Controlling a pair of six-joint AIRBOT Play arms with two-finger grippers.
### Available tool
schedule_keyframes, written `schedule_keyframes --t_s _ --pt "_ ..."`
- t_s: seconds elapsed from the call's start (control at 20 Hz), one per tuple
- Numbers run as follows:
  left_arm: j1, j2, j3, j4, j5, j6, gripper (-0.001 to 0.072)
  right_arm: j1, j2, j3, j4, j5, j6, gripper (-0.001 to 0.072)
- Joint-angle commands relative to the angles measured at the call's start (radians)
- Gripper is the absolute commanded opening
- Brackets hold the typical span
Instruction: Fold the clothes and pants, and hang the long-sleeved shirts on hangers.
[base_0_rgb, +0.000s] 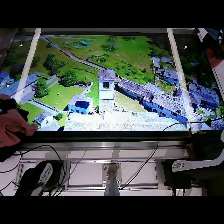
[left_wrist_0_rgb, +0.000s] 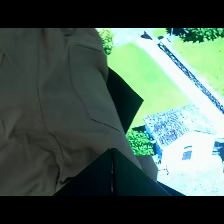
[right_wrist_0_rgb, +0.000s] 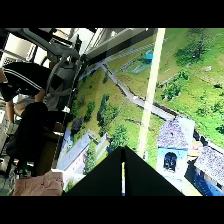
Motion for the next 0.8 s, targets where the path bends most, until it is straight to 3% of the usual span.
schedule_keyframes --t_s 0.0,0.1,0.2,0.45,0.5,0.55,0.6,0.65,0.7,0.75 --pt "0.001 -0.016 -0.028 -0.115 0.023 0.095 0.0015 0.001 0.0 0.0 0.0 0.0 0.0 0.0013" --pt "0.001 -0.029 -0.028 -0.174 0.043 0.171 0.0014 0.001 0.0 0.0 0.0 0.0 0.0 0.0013" --pt "0.002 -0.059 -0.028 -0.166 0.039 0.181 0.0014 0.001 0.0 0.0 0.001 0.0 0.0 0.0013" --pt "0.002 -0.102 -0.028 0.16 -0.026 0.007 0.0018 0.001 0.0 0.0 0.006 -0.007 0.0 0.0014" --pt "0.002 -0.103 -0.028 0.196 -0.025 0.007 0.0058 0.001 0.0 0.0 0.006 -0.008 0.001 0.002" --pt "0.002 -0.104 -0.028 0.22 -0.019 0.007 0.0244 0.006 0.0 -0.001 0.002 -0.007 0.001 0.0139" --pt "0.002 -0.104 -0.028 0.229 -0.005 0.007 0.0458 0.01 0.0 -0.001 -0.002 -0.007 0.001 0.0401" --pt "0.002 -0.104 -0.028 0.232 0.014 0.007 0.0497 0.019 0.0 -0.001 -0.01 -0.007 0.001 0.059" --pt "0.002 -0.105 -0.028 0.232 0.025 0.007 0.0497 0.032 0.0 -0.001 -0.023 -0.005 0.001 0.0635" --pt "0.002 -0.108 -0.028 0.24 0.032 0.007 0.0497 0.045 0.0 -0.001 -0.035 -0.003 0.001 0.0636"
